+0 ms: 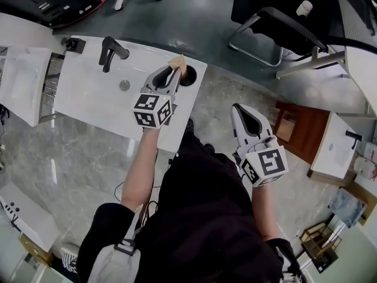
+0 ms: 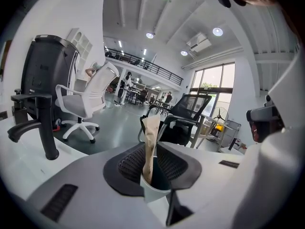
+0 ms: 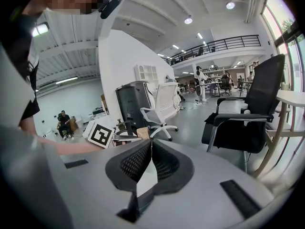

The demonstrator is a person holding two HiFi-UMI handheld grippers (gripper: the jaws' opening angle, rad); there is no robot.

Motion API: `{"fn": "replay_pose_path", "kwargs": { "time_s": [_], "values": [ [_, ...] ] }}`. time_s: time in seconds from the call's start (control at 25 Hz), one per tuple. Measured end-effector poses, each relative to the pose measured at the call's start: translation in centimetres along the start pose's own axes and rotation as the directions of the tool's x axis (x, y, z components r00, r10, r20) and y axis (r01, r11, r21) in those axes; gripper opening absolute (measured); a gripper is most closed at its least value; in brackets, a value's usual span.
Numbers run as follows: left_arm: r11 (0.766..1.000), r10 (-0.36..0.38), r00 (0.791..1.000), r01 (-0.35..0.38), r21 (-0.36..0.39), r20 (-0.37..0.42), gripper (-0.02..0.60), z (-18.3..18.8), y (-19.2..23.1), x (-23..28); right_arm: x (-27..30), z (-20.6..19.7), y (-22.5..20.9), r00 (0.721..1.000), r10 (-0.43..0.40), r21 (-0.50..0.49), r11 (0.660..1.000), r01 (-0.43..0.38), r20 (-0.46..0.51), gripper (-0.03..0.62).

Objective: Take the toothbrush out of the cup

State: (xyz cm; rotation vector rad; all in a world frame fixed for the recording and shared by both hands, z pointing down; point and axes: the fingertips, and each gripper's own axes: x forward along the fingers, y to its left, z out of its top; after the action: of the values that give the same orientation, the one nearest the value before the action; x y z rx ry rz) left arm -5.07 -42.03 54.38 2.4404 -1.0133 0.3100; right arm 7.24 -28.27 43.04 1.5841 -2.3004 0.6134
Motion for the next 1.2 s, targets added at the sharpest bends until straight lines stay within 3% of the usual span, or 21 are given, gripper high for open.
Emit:
{"fn": "replay_pose_path", "kwargs": {
  "time_s": [0.56,0.96,1.2],
  "values": [
    [0.998,-0.012,1.0,0.011,0.056,0.018,0.046,0.8,-1.8,-1.0,-1.8,0.1,0.0,0.999,0.001,0.01,1.0,-0.002,0.037,0.032],
    [0.992,-0.002,0.992,-0.014,0.129,0.123,0.041,4.8,-4.8,-4.2,-5.3,0.1,0.8,0.995,0.024,0.009,1.0,-0.025,0.097,0.032],
    [0.979,0.007,0.976,-0.051,0.199,0.218,0.041,7.9,-8.2,-7.0,-8.0,0.4,0.7,0.988,0.041,0.01,0.999,-0.043,0.147,0.032]
  ]
}}
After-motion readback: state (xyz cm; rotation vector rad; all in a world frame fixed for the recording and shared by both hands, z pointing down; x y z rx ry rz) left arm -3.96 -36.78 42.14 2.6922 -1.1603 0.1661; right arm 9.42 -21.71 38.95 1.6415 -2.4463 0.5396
